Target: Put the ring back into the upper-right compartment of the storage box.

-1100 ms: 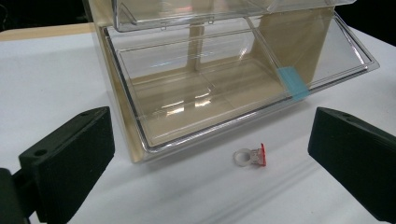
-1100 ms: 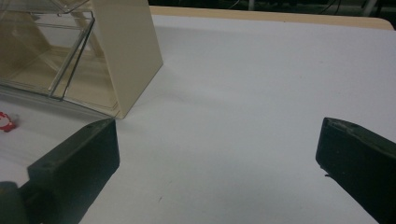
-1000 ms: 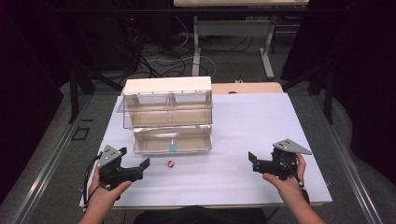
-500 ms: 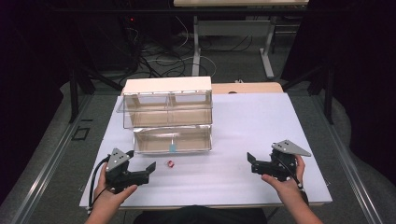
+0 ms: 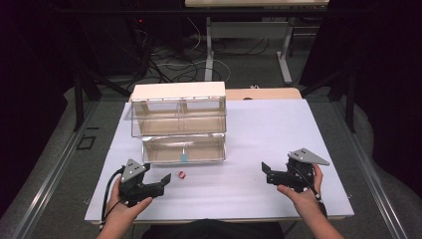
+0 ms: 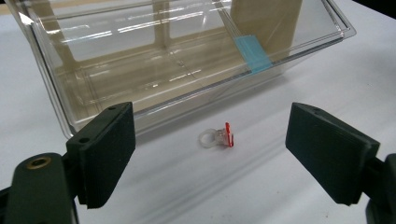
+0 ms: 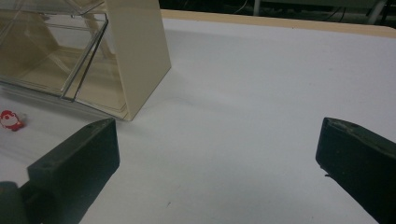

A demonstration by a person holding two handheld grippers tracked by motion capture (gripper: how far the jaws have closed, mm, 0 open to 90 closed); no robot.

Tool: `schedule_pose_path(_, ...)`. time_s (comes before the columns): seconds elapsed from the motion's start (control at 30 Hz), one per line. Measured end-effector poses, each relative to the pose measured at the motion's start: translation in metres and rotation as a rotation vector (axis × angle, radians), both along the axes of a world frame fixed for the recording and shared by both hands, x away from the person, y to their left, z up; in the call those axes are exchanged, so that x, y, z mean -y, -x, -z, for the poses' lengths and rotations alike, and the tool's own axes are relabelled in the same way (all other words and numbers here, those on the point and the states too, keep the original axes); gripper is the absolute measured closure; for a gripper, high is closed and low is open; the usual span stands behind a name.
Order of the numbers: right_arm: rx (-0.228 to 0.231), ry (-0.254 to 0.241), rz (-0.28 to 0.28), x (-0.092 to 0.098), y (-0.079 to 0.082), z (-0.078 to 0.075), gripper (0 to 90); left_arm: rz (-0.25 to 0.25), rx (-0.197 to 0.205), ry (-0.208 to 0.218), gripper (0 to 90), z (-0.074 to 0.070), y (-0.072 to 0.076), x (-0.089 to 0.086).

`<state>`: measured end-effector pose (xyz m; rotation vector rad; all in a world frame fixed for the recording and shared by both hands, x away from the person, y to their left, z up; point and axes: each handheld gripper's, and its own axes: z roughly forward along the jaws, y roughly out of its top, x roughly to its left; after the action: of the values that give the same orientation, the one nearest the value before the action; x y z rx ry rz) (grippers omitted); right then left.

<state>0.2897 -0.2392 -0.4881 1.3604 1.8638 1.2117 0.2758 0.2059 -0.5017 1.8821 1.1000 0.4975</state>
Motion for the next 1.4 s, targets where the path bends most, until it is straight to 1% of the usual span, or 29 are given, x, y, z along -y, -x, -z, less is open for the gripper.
schedule_pose_path(0.03,0.002,0.0,0.0,0.0,0.0,0.0,0.0,0.001,-0.006,0.002,16.2,0.0,0.0,0.001)
schedule_pose_path(0.07,0.002,0.0,-0.001,0.0,0.0,0.0,0.0,0.002,-0.014,-0.007,16.2,0.001,-0.001,0.004)
schedule_pose_path(0.17,0.0,-0.001,-0.001,0.0,0.0,0.0,0.0,0.013,-0.017,-0.017,16.7,0.001,-0.001,0.006)
schedule_pose_path(0.2,0.009,0.001,-0.005,0.001,-0.001,0.0,0.0,0.017,-0.021,-0.026,18.2,0.002,-0.001,0.008)
schedule_pose_path(0.23,0.007,0.003,-0.002,0.001,-0.001,0.0,0.0,0.022,-0.02,-0.029,18.9,0.002,-0.002,0.01)
schedule_pose_path(0.27,0.007,-0.001,0.0,0.001,0.0,-0.001,0.0,0.038,-0.034,-0.037,20.0,0.004,-0.002,0.014)
schedule_pose_path(0.33,0.01,-0.003,0.002,0.001,0.0,-0.001,0.0,0.047,-0.035,-0.037,21.5,0.005,-0.002,0.016)
schedule_pose_path(0.37,0.01,-0.004,0.003,0.001,0.0,-0.001,0.0,0.053,-0.044,-0.038,22.3,0.006,-0.002,0.018)
schedule_pose_path(0.4,0.01,-0.004,0.003,0.001,0.0,-0.001,0.0,0.063,-0.05,-0.049,22.3,0.007,-0.003,0.02)
schedule_pose_path(0.43,0.01,-0.006,0.003,0.001,0.0,-0.001,0.0,0.064,-0.048,-0.06,23.1,0.008,-0.003,0.022)
schedule_pose_path(0.5,0.013,-0.005,0.006,0.001,0.0,-0.001,0.0,0.063,-0.047,-0.069,24.5,0.011,-0.004,0.025)
schedule_pose_path(0.57,0.01,-0.005,0.002,0.001,0.0,-0.001,0.0,0.065,-0.059,-0.082,25.6,0.012,-0.005,0.026)
schedule_pose_path(0.6,0.016,-0.006,0.002,0.001,0.0,-0.001,0.0,0.068,-0.065,-0.09,26.2,0.012,-0.006,0.026)
schedule_pose_path(0.63,0.013,-0.002,0.001,0.002,0.0,-0.002,0.0,0.059,-0.057,-0.085,27.6,0.014,-0.007,0.028)
schedule_pose_path(0.67,0.013,-0.002,0.001,0.002,0.0,-0.002,0.0,0.06,-0.066,-0.084,27.6,0.015,-0.008,0.028)
schedule_pose_path(0.7,0.015,-0.001,0.002,0.001,0.0,-0.002,0.0,0.065,-0.065,-0.082,28.8,0.016,-0.009,0.029)
schedule_pose_path(0.83,0.022,-0.001,0.006,0.001,0.0,-0.002,0.0,0.071,-0.061,-0.087,28.9,0.02,-0.011,0.031)
schedule_pose_path(0.87,0.022,-0.003,0.003,0.002,0.0,-0.002,0.0,0.07,-0.059,-0.079,29.3,0.021,-0.012,0.032)
schedule_pose_path(0.9,0.012,-0.002,0.003,0.002,0.0,-0.002,0.0,0.083,-0.065,-0.08,30.4,0.022,-0.014,0.033)
schedule_pose_path(0.93,0.012,-0.002,0.003,0.002,0.0,-0.002,0.0,0.083,-0.065,-0.08,32.2,0.022,-0.014,0.033)
schedule_pose_path(0.97,0.016,-0.003,0.007,0.002,0.0,-0.002,0.0,0.085,-0.075,-0.075,32.4,0.023,-0.015,0.035)
schedule_pose_path(1.03,0.016,-0.004,0.007,0.002,0.0,-0.002,0.0,0.092,-0.091,-0.093,32.4,0.024,-0.017,0.037)
schedule_pose_path(1.07,0.015,-0.002,0.007,0.002,0.0,-0.002,0.0,0.084,-0.084,-0.092,32.3,0.026,-0.018,0.039)
schedule_pose_path(1.1,0.014,-0.002,0.006,0.002,0.0,-0.002,0.0,0.097,-0.092,-0.102,32.4,0.026,-0.02,0.04)
schedule_pose_path(1.13,0.014,-0.002,0.006,0.002,0.0,-0.002,0.0,0.099,-0.086,-0.109,33.1,0.027,-0.021,0.041)
schedule_pose_path(1.23,0.006,0.002,0.007,0.002,0.0,-0.002,0.0,0.116,-0.088,-0.125,34.9,0.03,-0.025,0.046)
schedule_pose_path(1.27,0.012,-0.003,0.002,0.002,-0.001,-0.001,0.0,0.111,-0.094,-0.12,37.2,0.032,-0.026,0.048)
schedule_pose_path(1.4,0.011,-0.003,0.002,0.002,-0.001,-0.001,0.0,0.108,-0.111,-0.147,39.1,0.037,-0.032,0.051)
